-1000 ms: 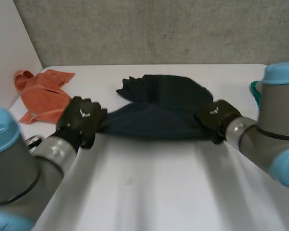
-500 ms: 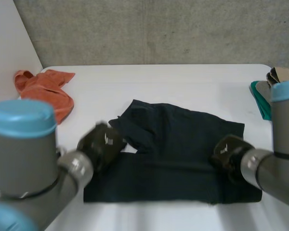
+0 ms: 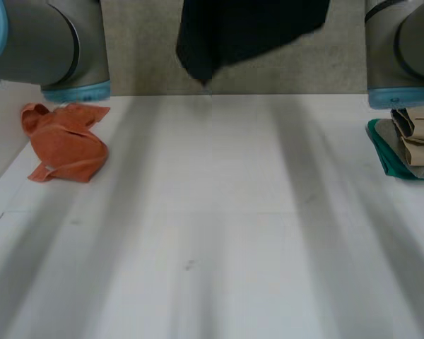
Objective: Fold the laundry.
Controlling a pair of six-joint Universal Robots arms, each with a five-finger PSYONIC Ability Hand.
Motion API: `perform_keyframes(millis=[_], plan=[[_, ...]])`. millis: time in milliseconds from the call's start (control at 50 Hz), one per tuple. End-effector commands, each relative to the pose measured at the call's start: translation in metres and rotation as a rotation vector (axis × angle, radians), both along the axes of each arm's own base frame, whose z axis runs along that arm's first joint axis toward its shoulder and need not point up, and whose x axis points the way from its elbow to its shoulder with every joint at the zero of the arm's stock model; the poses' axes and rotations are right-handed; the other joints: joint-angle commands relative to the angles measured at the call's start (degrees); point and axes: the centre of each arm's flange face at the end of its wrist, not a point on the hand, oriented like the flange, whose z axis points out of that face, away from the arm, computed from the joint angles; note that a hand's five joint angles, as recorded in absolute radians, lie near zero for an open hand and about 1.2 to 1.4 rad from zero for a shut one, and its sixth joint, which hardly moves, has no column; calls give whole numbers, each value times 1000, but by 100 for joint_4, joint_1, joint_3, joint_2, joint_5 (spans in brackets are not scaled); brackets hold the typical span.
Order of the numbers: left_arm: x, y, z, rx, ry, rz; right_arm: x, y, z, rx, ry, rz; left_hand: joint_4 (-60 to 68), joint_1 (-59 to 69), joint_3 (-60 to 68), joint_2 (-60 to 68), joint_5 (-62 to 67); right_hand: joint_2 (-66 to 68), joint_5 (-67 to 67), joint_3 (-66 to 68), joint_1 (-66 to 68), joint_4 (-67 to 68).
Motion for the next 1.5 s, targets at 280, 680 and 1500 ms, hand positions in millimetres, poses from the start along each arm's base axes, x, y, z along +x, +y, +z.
perform_keyframes(millis=[280,680,1500], plan=[[-3,13,-261,742,-452,-10,15,-24,-245,662,354,68,1119,1367,1142,1126,1405,1242,1198,1177,1618,1140],[47,138,-253,1109,-837,-40,-41,102,-263,1297,780,64,1119,1367,1142,1126,1405,1242,1198,1177,1618,1140],[-37,-8,-311,828,-892,-335,-73,168,-296,1338,852,47,-4028,-3780,-4005,-4021,-3742,1242,1198,1177,1618,1140]])
